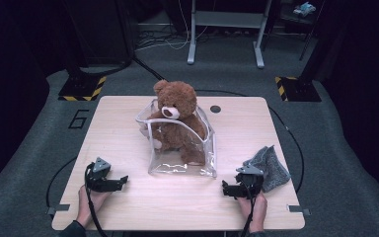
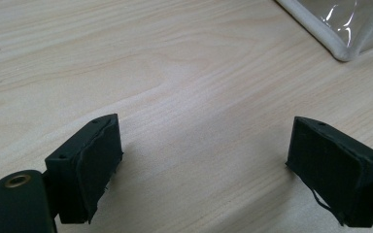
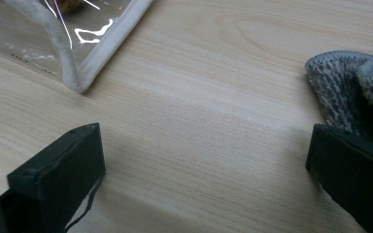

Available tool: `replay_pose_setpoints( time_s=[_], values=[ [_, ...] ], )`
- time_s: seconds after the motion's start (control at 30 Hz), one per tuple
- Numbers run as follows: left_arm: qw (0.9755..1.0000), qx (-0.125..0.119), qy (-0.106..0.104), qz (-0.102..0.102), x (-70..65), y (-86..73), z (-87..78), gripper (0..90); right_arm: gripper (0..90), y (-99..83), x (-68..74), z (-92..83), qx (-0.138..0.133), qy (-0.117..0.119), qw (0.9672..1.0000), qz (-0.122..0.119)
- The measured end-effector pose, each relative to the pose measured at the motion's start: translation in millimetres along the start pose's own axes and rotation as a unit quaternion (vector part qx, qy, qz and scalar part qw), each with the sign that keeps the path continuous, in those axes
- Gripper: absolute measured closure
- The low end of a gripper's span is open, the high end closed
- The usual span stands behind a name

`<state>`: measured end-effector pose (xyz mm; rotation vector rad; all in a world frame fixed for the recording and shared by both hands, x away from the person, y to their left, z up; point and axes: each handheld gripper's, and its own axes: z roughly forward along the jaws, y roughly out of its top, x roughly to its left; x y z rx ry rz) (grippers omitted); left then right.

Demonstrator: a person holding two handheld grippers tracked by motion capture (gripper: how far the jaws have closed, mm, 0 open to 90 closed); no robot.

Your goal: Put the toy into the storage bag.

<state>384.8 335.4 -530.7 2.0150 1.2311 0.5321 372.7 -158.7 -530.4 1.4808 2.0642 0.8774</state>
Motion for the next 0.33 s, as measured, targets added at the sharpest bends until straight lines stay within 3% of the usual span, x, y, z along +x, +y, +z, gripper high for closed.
replay_pose_setpoints(
  time_s=[0.07, 0.13, 0.33],
  values=[
    [1.0000, 0.000, 0.002, -0.002, 0.0, 0.3, 0.4, 11.8, 0.0, 0.0, -0.1, -0.3, 0.001, 0.002, 1.0000, -0.001],
    [0.9999, 0.007, 0.004, 0.009, -0.4, 0.9, -0.1, 11.6, 0.0, 0.0, 0.0, -0.1, 0.000, 0.000, 1.0000, 0.000],
    [0.9999, 0.008, 0.002, 0.006, -1.0, 0.8, 0.1, 11.4, 0.0, -0.1, -0.1, -0.3, 0.001, 0.002, 1.0000, -0.002]
  ],
)
